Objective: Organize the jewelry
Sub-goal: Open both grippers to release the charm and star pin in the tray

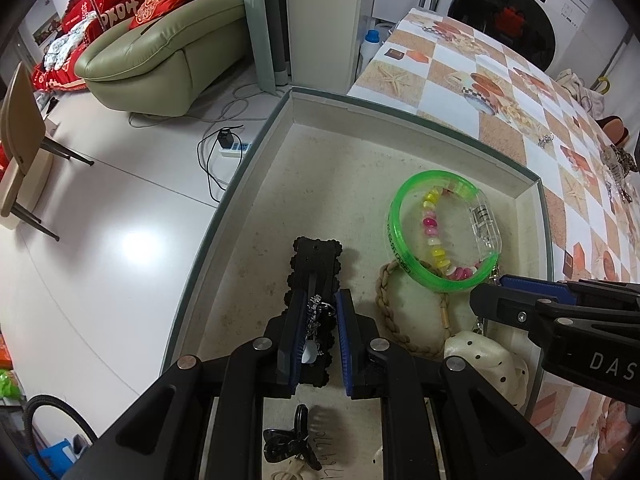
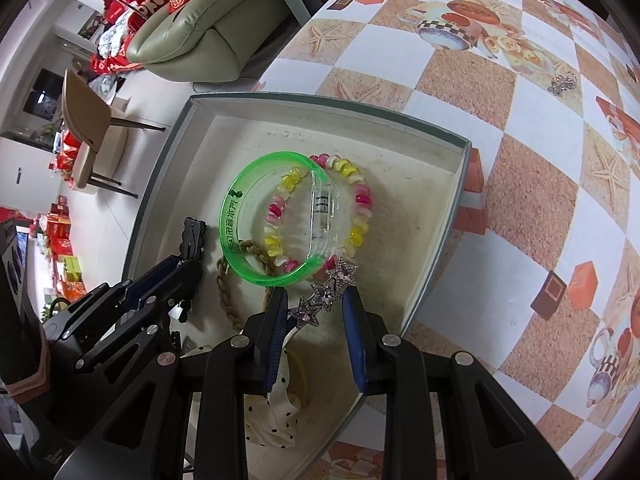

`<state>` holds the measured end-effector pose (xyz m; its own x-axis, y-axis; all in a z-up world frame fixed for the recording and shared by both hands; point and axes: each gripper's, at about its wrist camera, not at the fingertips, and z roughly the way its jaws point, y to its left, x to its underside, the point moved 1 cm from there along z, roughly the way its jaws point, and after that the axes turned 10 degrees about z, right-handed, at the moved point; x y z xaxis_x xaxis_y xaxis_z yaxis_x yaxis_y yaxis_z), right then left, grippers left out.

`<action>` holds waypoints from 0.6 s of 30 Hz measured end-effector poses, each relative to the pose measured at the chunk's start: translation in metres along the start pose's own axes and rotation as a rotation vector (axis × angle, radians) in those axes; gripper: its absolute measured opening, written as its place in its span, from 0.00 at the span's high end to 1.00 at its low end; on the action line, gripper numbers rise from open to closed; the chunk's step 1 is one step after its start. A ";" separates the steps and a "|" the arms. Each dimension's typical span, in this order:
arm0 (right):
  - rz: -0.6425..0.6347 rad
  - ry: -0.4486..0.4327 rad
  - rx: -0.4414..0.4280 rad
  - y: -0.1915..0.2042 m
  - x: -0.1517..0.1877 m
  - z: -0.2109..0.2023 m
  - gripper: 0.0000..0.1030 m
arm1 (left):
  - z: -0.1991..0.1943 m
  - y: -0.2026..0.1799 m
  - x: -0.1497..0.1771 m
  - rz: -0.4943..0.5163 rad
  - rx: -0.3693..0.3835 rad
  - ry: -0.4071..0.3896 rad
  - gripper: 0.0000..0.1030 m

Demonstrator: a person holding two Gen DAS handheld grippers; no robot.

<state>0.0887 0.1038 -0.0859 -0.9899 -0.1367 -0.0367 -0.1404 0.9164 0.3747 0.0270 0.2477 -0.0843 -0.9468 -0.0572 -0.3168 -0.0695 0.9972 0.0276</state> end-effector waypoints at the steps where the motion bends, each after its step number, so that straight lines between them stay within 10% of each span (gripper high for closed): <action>1: 0.003 0.003 -0.002 0.000 -0.001 0.000 0.70 | 0.000 0.000 0.000 -0.001 -0.001 0.001 0.81; 6: 0.013 -0.008 -0.040 -0.004 -0.001 -0.013 0.49 | -0.001 0.001 0.000 -0.009 -0.013 0.006 0.81; 18: 0.048 -0.074 -0.042 -0.007 0.013 -0.057 0.48 | -0.010 0.000 0.002 -0.021 -0.016 0.023 0.81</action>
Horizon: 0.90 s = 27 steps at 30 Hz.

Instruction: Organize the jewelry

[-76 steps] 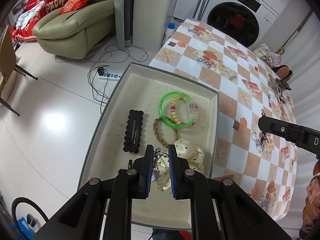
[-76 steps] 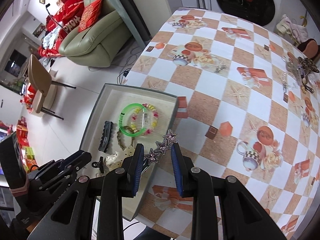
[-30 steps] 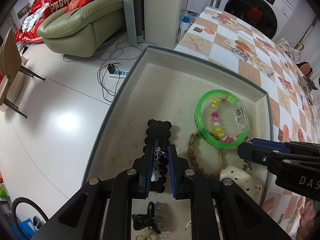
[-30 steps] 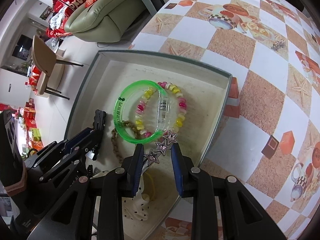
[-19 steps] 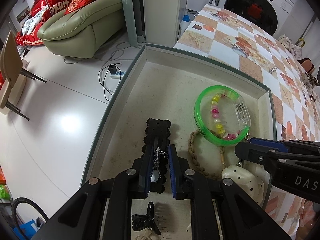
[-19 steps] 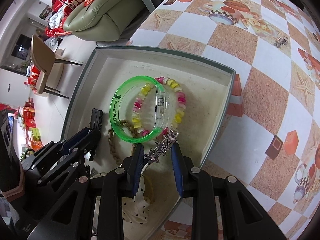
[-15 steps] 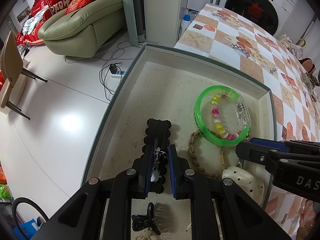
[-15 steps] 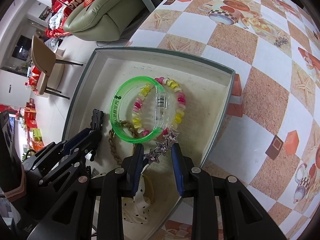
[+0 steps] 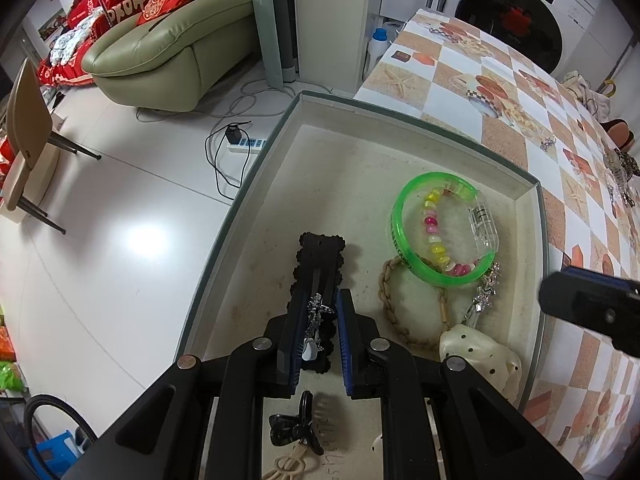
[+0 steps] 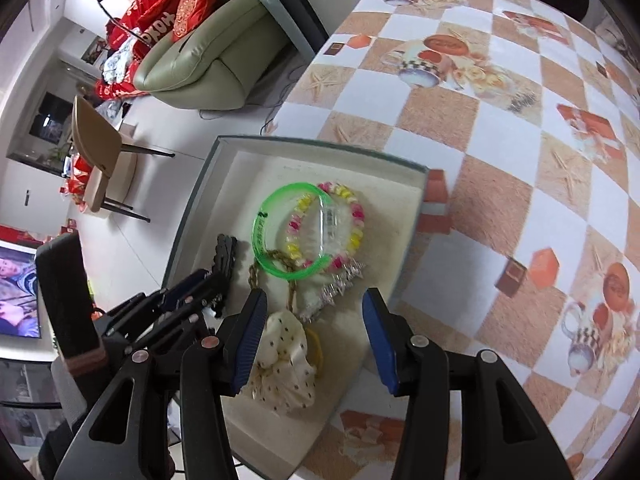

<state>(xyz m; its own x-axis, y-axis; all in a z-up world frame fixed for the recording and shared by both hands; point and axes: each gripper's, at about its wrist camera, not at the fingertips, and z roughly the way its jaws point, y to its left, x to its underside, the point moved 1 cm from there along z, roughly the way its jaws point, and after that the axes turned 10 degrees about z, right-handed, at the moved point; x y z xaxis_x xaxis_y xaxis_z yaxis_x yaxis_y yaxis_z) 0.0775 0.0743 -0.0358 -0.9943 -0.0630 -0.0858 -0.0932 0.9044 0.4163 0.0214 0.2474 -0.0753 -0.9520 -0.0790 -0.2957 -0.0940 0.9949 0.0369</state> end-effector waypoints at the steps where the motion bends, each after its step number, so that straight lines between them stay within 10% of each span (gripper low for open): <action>1: 0.005 0.000 0.007 -0.002 0.002 -0.002 0.48 | 0.000 0.000 0.001 0.001 0.000 0.004 0.81; 4: 0.016 -0.003 0.015 -0.009 0.007 -0.008 0.48 | -0.001 -0.002 0.002 0.015 -0.006 0.010 0.78; 7: 0.018 -0.007 0.020 -0.010 0.010 -0.012 0.48 | -0.003 -0.002 0.004 0.009 -0.027 0.003 0.16; 15: 0.017 -0.023 0.050 -0.017 0.017 -0.023 0.48 | -0.014 -0.007 0.004 0.031 -0.015 -0.004 0.16; 27: 0.003 0.013 0.093 -0.012 0.034 -0.031 0.20 | -0.047 -0.008 0.018 0.014 -0.064 0.008 0.00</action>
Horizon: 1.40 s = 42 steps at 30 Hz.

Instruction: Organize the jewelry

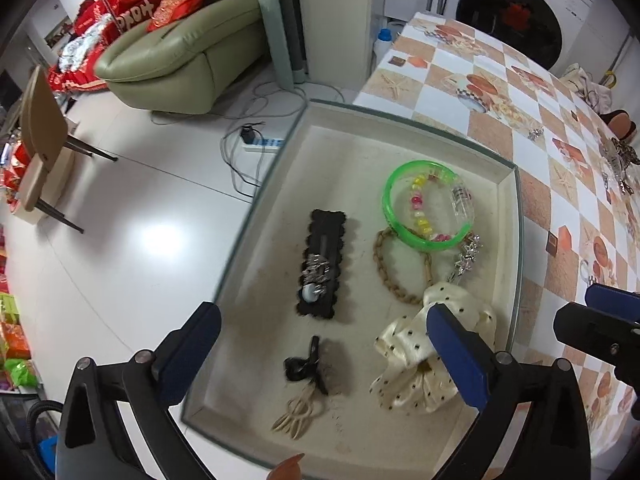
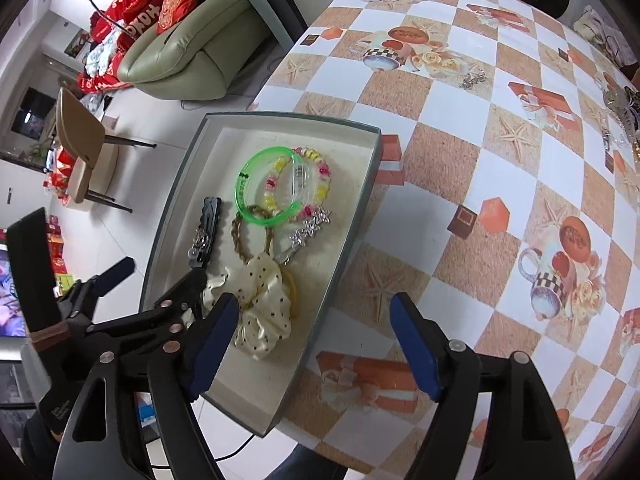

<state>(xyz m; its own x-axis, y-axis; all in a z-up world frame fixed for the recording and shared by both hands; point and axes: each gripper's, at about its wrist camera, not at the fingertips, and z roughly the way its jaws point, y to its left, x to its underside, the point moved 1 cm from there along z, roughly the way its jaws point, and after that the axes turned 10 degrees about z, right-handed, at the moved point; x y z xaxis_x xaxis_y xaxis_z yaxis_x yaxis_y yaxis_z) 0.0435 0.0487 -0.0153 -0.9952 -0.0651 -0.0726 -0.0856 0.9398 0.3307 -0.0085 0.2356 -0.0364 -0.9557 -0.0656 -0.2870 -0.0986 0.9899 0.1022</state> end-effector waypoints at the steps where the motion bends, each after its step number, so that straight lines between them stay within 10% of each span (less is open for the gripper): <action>1: -0.005 -0.002 0.011 0.002 0.002 -0.002 0.16 | -0.006 0.002 0.002 -0.006 -0.003 -0.003 0.00; 42: -0.181 -0.056 0.196 0.060 0.032 -0.089 0.13 | -0.114 0.011 0.038 -0.026 0.048 0.028 0.00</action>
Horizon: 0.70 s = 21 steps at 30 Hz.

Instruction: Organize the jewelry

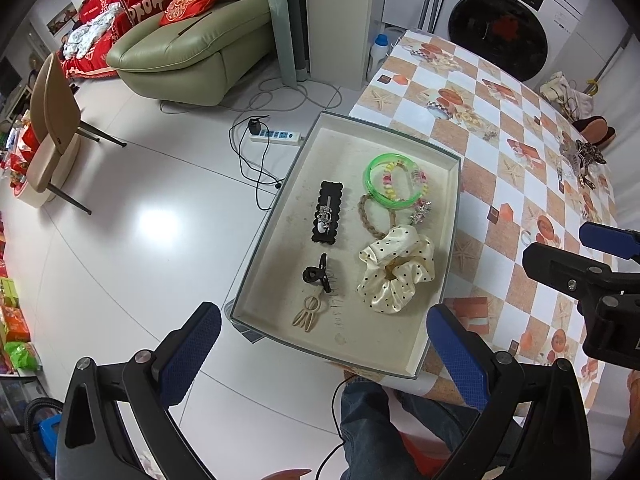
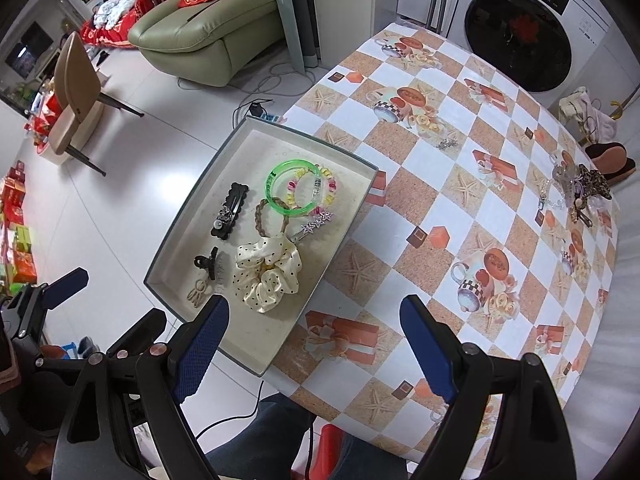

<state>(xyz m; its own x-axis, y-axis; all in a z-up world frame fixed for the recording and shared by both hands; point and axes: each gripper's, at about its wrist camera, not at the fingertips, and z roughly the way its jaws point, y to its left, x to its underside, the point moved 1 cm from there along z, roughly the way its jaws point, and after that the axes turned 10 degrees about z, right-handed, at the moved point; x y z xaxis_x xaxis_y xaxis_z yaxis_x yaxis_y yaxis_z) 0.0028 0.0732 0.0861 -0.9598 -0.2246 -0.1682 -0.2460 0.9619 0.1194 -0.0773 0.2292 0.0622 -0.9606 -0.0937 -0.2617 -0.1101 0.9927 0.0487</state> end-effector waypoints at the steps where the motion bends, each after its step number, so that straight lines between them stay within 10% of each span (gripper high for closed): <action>1: 0.000 0.000 0.000 0.000 0.000 0.000 0.13 | 0.000 0.000 0.000 0.001 0.000 0.000 0.00; 21: 0.002 -0.001 -0.001 0.001 0.001 -0.001 0.13 | -0.002 -0.001 0.000 0.005 -0.002 -0.003 0.00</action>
<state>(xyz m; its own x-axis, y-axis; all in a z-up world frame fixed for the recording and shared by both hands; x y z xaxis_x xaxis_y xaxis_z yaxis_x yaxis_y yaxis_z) 0.0020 0.0734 0.0872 -0.9601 -0.2227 -0.1693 -0.2444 0.9622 0.1202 -0.0778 0.2278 0.0643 -0.9604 -0.0886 -0.2642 -0.1059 0.9930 0.0523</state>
